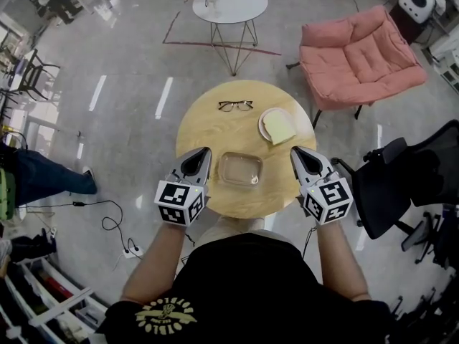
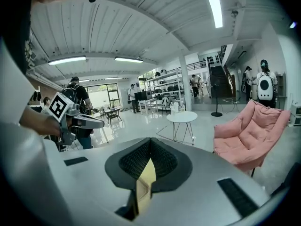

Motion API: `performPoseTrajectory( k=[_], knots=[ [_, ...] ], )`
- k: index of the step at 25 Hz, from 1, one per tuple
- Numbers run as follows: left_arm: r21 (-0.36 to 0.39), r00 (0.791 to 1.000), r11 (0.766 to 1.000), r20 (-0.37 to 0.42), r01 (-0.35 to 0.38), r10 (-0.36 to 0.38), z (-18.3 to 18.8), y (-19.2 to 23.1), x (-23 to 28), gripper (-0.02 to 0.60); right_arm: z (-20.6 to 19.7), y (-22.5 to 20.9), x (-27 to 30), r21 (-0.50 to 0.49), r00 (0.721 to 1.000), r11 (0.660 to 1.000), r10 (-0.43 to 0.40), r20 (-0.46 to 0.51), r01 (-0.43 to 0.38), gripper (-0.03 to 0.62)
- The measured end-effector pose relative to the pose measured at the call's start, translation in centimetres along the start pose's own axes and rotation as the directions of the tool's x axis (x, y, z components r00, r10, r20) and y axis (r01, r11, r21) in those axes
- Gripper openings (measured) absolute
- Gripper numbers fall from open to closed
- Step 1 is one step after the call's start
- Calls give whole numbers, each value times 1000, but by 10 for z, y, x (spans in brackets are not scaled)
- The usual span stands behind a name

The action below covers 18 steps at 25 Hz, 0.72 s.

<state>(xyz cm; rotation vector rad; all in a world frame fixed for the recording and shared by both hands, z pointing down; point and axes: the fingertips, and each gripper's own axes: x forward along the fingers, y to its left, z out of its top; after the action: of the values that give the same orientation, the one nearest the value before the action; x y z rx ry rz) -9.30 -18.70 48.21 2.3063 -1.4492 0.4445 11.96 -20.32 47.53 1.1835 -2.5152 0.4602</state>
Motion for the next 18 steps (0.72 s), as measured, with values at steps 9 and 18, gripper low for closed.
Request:
performPoseTrajectory(
  k=[9,18],
  knots=[
    [-38,995,999,-101,2,-6,-43,14,22,18,-46,-6,24,40,995,999,0,-101,5,15],
    [-87,982,996,-190,1,-18,-88,26,42,18,-97,-7,44,99,979,995,16,-201,4,15]
  ],
)
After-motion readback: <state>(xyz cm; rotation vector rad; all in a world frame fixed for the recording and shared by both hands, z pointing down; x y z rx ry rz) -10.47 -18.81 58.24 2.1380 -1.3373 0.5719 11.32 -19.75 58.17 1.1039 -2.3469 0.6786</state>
